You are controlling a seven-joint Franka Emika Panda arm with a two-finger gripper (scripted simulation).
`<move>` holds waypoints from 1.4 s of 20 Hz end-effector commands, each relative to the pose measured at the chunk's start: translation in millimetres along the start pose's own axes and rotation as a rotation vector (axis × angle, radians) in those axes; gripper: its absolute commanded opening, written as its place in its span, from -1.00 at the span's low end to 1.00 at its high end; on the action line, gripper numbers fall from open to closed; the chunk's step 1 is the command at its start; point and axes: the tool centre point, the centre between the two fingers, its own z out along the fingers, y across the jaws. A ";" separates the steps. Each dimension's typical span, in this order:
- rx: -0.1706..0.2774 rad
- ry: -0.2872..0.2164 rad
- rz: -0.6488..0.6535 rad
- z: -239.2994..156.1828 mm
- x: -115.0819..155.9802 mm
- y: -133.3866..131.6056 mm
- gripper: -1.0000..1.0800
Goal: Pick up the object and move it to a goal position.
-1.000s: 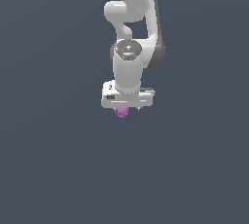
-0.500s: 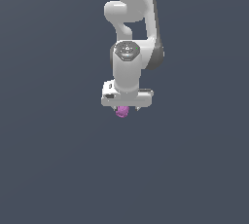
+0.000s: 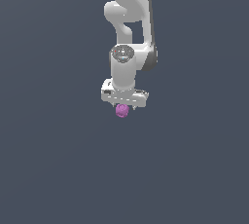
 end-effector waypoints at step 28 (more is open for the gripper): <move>0.000 0.011 0.141 68.8 -24.9 14.3 0.92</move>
